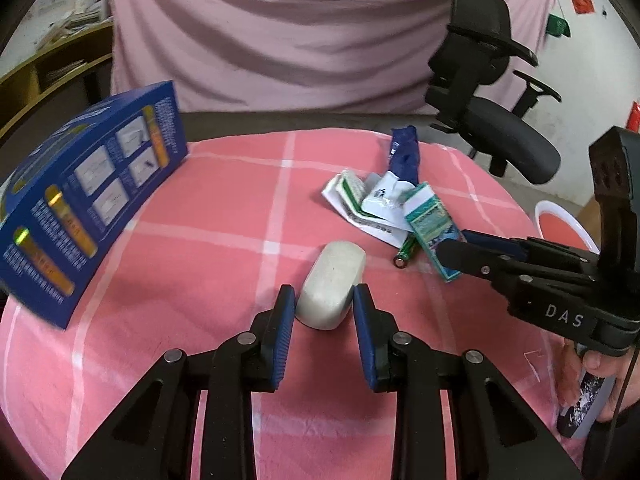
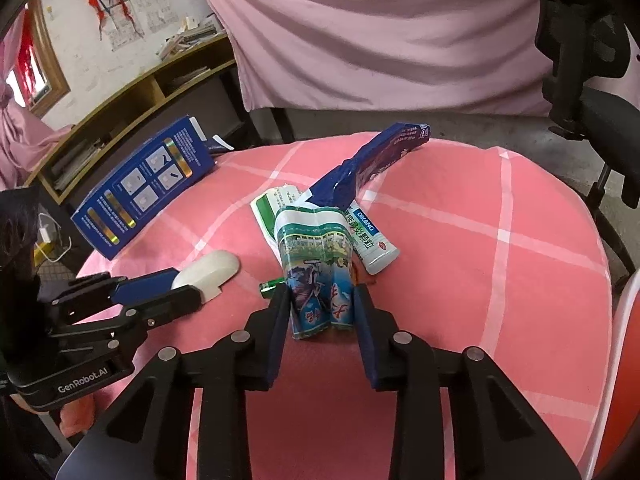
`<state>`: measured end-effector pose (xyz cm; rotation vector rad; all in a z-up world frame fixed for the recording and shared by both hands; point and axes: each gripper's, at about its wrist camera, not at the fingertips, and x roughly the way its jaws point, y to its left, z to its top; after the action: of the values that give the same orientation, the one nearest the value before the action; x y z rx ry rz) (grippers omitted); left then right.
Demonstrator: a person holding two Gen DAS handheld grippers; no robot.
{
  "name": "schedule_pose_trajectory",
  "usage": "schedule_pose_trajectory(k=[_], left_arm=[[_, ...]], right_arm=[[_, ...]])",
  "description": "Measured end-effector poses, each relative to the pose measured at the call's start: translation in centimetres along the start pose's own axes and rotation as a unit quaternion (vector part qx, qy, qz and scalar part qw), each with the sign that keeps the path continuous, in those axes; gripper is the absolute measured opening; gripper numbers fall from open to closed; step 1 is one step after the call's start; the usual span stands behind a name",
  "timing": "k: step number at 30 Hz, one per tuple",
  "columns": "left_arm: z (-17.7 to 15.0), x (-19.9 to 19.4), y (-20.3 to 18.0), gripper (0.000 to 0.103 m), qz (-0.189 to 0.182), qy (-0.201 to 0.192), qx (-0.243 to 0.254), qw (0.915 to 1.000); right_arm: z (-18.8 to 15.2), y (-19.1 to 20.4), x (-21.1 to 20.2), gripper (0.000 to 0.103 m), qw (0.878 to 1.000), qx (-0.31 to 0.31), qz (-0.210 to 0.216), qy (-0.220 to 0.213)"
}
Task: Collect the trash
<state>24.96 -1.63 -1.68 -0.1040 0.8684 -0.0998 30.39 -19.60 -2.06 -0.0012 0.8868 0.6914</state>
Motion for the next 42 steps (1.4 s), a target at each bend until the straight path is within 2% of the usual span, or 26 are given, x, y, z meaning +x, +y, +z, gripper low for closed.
schedule_pose_trajectory(k=[10, 15, 24, 27, 28, 31, 35, 39, 42], left_arm=[[-0.5, -1.6, 1.4, 0.025, 0.019, -0.028, -0.041, 0.9986], [-0.6, -2.5, 1.1, 0.025, 0.028, -0.046, -0.041, 0.9977], [-0.7, -5.2, -0.7, 0.021, 0.019, -0.138, -0.036, 0.9896], [-0.6, -6.0, -1.8, 0.005, 0.013, -0.170, -0.026, 0.9851], [-0.5, -6.2, -2.2, 0.005, 0.011, -0.175, -0.023, 0.9842], [-0.1, -5.7, -3.7, 0.005, 0.009, -0.170, -0.002, 0.9854], [-0.5, -4.8, -4.0, 0.005, 0.004, -0.142, 0.002, 0.9899], [-0.9, -4.5, -2.3, 0.006, -0.002, -0.112, -0.014, 0.9936], [-1.0, -4.2, -1.4, 0.011, 0.007, -0.084, -0.015, 0.9963]], right_arm=[[-0.6, 0.4, -1.7, 0.028, 0.999, 0.004, -0.011, -0.039], [-0.8, 0.7, -2.8, 0.027, 0.997, 0.001, -0.021, -0.070], [-1.7, 2.0, -6.1, 0.027, 0.984, -0.018, -0.051, -0.167], [-2.2, 2.2, -7.4, 0.027, 0.977, -0.019, -0.055, -0.203], [-2.3, 2.2, -7.9, 0.027, 0.975, -0.019, -0.054, -0.216], [-2.6, 2.1, -8.9, 0.027, 0.970, -0.017, -0.057, -0.236], [-2.8, 1.6, -9.1, 0.027, 0.971, -0.005, -0.057, -0.231], [-2.9, 1.5, -8.7, 0.027, 0.978, -0.006, -0.062, -0.199], [-3.0, 1.7, -8.0, 0.027, 0.983, -0.009, -0.069, -0.171]])
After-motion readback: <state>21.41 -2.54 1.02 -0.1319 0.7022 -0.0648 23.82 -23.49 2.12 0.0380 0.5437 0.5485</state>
